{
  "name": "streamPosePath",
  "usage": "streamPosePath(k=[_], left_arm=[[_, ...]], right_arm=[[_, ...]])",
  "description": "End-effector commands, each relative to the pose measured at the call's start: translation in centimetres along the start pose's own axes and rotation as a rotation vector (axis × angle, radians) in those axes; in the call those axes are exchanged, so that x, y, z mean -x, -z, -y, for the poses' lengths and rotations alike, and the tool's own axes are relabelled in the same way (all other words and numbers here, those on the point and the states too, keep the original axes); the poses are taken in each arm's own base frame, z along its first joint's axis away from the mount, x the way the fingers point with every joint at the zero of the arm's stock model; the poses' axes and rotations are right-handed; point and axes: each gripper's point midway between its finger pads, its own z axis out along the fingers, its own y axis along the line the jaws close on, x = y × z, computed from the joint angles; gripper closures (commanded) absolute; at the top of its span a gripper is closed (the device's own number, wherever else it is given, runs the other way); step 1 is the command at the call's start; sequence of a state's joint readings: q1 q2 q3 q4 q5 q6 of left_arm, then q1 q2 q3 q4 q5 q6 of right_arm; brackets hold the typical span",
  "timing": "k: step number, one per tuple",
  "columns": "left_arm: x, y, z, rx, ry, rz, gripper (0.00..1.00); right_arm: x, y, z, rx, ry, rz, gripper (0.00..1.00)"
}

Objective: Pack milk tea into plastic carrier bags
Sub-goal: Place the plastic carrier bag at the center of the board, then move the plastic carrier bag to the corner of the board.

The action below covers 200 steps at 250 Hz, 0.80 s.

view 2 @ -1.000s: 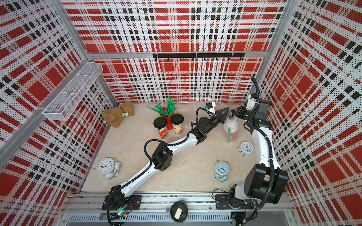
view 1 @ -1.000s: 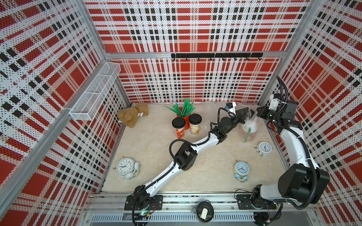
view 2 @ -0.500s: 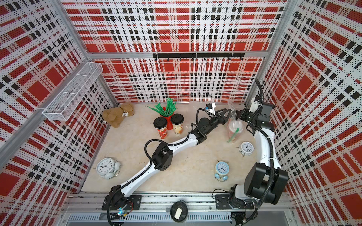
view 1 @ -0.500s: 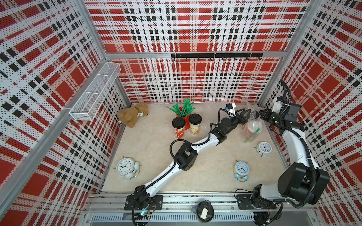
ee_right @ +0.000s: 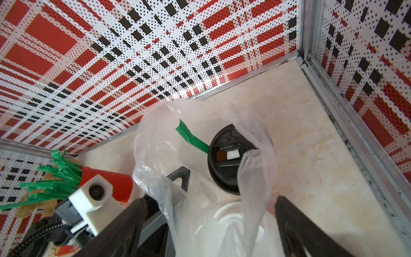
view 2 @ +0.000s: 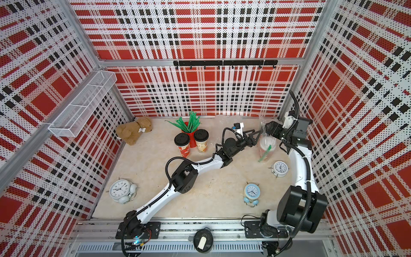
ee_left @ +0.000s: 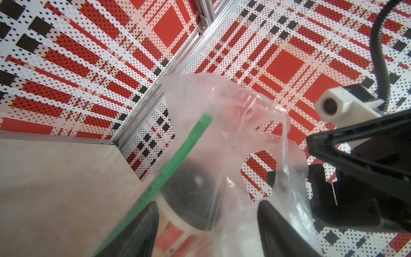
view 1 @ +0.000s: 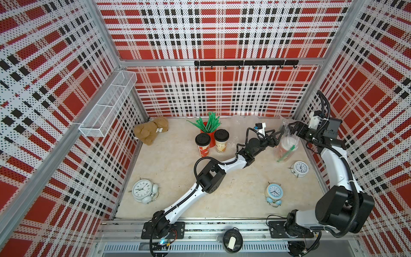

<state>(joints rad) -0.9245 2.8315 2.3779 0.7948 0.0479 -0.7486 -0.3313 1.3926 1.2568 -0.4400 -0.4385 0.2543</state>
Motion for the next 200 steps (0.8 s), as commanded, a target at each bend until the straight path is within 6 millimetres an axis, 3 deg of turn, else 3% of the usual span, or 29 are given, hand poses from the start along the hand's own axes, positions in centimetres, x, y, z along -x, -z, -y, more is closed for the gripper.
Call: streamPosePath(k=[1,64,111,152,200], left_arm=[[6.8,-0.4,6.0,-0.136,-0.014,0.123,0.29],[9.7,0.7,7.4,-0.157,-0.053,0.135,0.34],[12.0,2.2,6.6,-0.128,-0.057,0.103,0.39],[12.8,3.2,5.8,-0.077,-0.074,-0.006,0.44],[11.7,3.7,4.6,0.011,-0.117,-0.228,0.49]], right_arm=[[2.3,2.7,-1.5,0.000,0.055,0.078,0.00],[3.5,6.1,-2.7,-0.036,0.101,0.122,0.00],[3.5,8.2,-3.8,-0.036,0.135,0.120,0.00],[2.1,8.2,-3.2,-0.069,0.164,0.035,0.00],[0.2,6.7,-2.3,-0.095,0.185,-0.086,0.00]])
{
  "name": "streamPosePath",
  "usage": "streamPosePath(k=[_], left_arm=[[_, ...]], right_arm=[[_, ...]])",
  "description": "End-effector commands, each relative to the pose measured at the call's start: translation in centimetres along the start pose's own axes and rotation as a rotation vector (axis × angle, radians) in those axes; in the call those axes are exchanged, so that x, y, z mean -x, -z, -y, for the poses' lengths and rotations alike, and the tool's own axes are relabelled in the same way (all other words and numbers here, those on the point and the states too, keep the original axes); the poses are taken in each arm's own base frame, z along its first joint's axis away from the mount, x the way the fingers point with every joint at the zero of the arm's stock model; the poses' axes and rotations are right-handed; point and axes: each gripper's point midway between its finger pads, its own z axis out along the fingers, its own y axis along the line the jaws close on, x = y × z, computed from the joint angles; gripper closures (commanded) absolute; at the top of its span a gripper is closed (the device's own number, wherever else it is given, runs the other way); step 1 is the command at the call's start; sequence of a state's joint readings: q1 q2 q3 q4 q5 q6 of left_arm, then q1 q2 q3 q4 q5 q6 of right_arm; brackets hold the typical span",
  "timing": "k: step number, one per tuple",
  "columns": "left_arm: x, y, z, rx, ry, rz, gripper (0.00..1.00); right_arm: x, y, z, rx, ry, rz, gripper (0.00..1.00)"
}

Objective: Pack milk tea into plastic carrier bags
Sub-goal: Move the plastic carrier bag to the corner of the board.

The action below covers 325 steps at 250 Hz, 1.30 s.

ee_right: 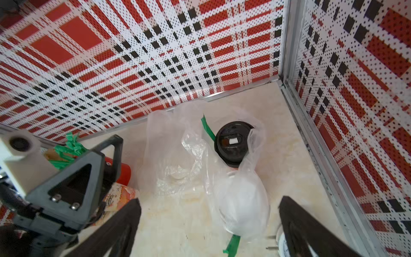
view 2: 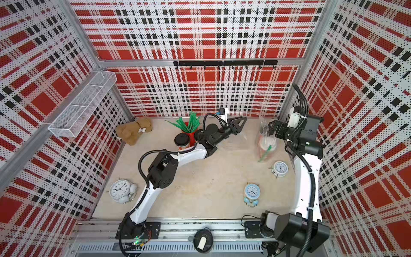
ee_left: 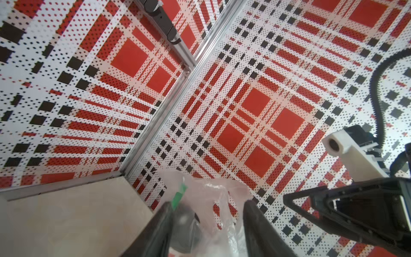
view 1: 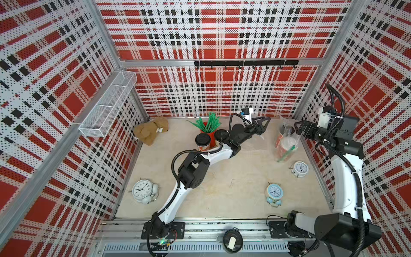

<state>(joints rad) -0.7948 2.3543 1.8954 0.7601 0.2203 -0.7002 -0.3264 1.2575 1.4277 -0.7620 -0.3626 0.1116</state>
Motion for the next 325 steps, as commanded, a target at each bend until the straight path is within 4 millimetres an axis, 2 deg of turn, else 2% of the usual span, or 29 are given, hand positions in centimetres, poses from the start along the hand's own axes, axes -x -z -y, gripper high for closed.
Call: streamPosePath(k=[1,67,90,116,136,200,233,283,325], left_arm=[[-0.3,0.3,1.4,0.012,-0.034,-0.167,0.49],[-1.3,1.9,1.2,0.119,-0.145,-0.397,0.53],[-1.4,2.5,1.1,0.148,-0.170,-0.449,0.53],[-1.6,3.1,1.3,0.158,-0.183,-0.490,0.54],[-1.6,3.4,1.6,0.153,-0.185,-0.506,0.54],[-1.3,3.4,2.8,0.120,-0.194,-0.509,0.55],[-1.7,3.3,3.2,0.105,-0.192,-0.514,0.55],[-2.1,3.5,3.3,0.094,-0.179,-0.526,0.56],[-2.2,3.7,3.3,0.097,-0.175,-0.530,0.56]], right_arm=[[-1.4,-0.8,0.2,-0.015,0.050,-0.085,0.00],[-2.8,-3.6,-2.3,0.027,0.148,-0.196,0.00],[-2.7,-4.8,-1.6,-0.017,0.136,-0.214,0.00],[-2.8,-5.4,0.1,-0.126,0.137,-0.250,0.00],[-2.5,-5.3,0.7,-0.172,0.144,-0.251,0.00],[-0.1,-2.6,-0.5,-0.166,0.159,-0.151,0.00],[-0.2,-2.4,0.1,-0.200,0.169,-0.160,0.00],[-1.9,-5.5,0.5,-0.170,0.152,-0.237,0.00],[-2.2,-7.9,0.4,-0.130,0.137,-0.247,0.00]])
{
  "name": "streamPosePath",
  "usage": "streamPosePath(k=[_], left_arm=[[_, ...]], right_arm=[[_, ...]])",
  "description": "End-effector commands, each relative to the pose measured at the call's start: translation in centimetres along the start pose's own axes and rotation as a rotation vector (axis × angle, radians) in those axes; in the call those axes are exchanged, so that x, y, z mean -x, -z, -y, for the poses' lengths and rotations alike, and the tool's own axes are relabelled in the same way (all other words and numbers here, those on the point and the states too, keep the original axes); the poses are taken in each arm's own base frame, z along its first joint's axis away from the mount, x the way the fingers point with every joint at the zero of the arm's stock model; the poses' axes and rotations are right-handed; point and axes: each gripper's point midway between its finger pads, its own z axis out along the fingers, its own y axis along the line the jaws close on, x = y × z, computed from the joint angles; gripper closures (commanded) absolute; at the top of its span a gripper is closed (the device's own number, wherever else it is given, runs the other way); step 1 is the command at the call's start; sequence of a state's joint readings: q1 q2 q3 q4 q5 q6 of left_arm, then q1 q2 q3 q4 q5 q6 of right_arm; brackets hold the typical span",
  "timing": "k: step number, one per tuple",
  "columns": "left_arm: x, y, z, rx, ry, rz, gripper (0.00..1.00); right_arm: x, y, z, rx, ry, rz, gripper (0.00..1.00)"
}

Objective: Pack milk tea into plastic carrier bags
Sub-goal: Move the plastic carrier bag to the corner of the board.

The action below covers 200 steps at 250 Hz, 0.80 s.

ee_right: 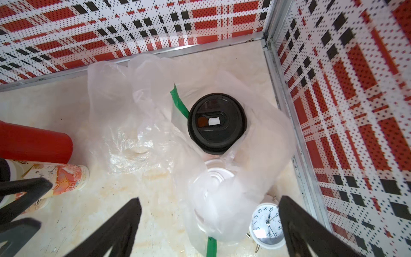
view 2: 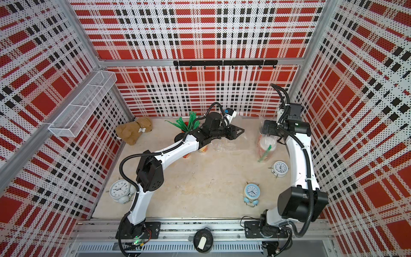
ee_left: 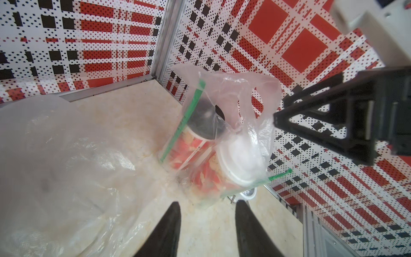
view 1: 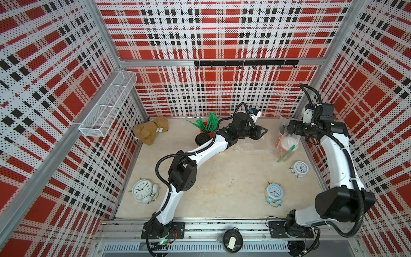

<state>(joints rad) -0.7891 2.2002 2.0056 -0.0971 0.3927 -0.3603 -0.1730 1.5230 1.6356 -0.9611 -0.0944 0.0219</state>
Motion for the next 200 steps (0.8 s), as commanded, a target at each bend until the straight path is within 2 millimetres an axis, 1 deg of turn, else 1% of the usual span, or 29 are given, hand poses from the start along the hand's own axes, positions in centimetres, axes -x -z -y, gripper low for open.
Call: streamPosePath(k=[1,39,71,83,107,115,126,133,160,170,200], left_arm=[[2.6,1.8,2.4,-0.038,-0.033,0.045,0.56],[2.5,1.9,2.4,-0.037,-0.031,0.044,0.56],[2.6,1.8,2.3,-0.032,-0.031,0.048,0.56],[2.6,1.8,2.3,-0.030,-0.027,0.048,0.57],[2.5,1.7,2.2,-0.030,-0.021,0.048,0.57],[2.5,1.6,2.2,-0.031,-0.019,0.048,0.57],[2.5,1.6,2.2,-0.031,-0.017,0.048,0.57],[2.5,1.6,2.3,-0.033,-0.016,0.048,0.57],[2.3,1.5,2.2,-0.032,-0.013,0.045,0.57],[2.3,1.5,2.2,-0.032,-0.012,0.045,0.57],[2.3,1.4,2.1,-0.032,-0.011,0.046,0.57]], right_arm=[[0.8,-1.7,-0.6,0.036,0.011,0.019,0.00],[1.0,-3.3,-0.3,0.024,0.007,0.010,0.00],[1.1,-4.3,-0.2,0.013,0.012,0.015,0.00],[1.1,-4.5,-0.4,0.014,0.015,0.019,0.03],[1.1,-5.1,-0.6,0.010,0.022,0.012,0.25],[1.0,-5.2,-0.6,0.009,0.026,0.009,0.36],[1.1,-5.4,-0.6,0.002,0.030,0.008,0.56],[1.1,-5.4,-0.6,-0.001,0.031,0.009,0.65],[1.7,-5.4,-0.7,-0.002,0.035,0.024,0.89],[2.1,-5.2,-0.6,-0.004,0.036,0.035,1.00],[3.4,-4.9,-0.8,-0.003,0.039,0.072,1.00]])
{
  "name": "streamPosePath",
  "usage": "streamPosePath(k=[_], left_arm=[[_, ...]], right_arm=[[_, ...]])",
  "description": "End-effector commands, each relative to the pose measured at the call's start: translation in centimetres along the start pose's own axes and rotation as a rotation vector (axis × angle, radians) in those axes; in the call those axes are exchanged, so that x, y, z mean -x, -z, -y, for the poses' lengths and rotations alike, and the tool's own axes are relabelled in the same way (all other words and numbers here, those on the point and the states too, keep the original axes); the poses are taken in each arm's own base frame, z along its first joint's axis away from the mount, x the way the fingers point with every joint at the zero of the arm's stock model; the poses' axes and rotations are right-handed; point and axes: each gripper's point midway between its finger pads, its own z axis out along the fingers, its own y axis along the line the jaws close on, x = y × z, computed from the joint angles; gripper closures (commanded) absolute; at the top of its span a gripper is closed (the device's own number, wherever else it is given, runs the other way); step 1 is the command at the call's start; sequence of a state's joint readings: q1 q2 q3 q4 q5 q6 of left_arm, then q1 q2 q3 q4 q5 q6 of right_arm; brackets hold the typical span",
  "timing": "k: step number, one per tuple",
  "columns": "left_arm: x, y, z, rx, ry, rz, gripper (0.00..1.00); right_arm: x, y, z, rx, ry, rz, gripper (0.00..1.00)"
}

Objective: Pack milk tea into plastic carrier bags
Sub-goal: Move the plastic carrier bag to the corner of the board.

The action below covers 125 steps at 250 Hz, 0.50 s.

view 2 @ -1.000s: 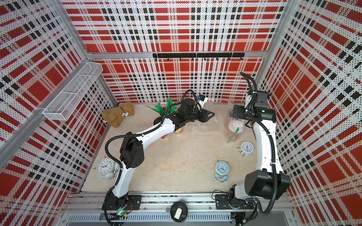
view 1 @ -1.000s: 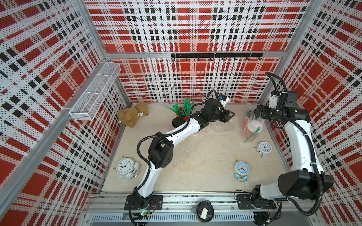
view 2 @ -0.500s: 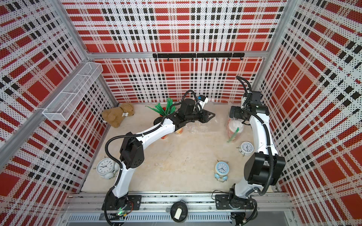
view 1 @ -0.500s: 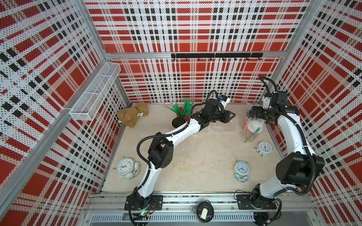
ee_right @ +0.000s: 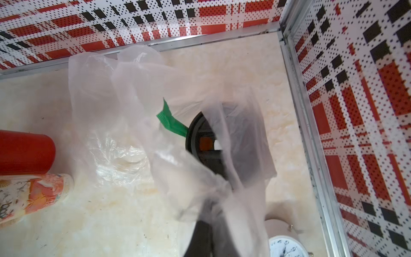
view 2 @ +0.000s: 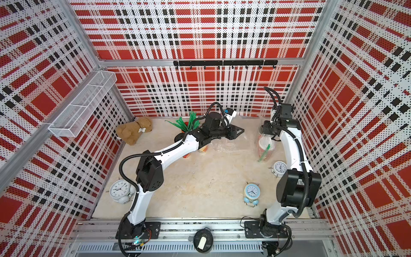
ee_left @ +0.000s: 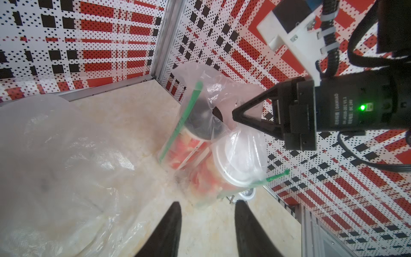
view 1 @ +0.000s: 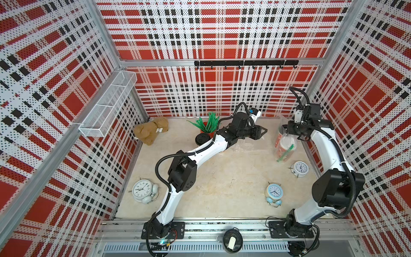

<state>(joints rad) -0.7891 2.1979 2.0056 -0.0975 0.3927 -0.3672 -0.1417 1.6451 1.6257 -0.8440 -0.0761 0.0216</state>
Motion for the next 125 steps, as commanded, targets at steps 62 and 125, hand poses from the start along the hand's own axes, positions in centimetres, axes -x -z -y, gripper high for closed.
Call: streamPosePath(k=[62,125], left_arm=[[2.1,1.3,2.1,-0.032,-0.014,0.045,0.58],[1.9,1.2,1.9,-0.028,-0.011,0.042,0.58]], right_arm=[[6.4,0.6,0.1,-0.020,0.036,0.182,1.00],[9.2,-0.4,0.7,-0.049,0.085,0.225,1.00]])
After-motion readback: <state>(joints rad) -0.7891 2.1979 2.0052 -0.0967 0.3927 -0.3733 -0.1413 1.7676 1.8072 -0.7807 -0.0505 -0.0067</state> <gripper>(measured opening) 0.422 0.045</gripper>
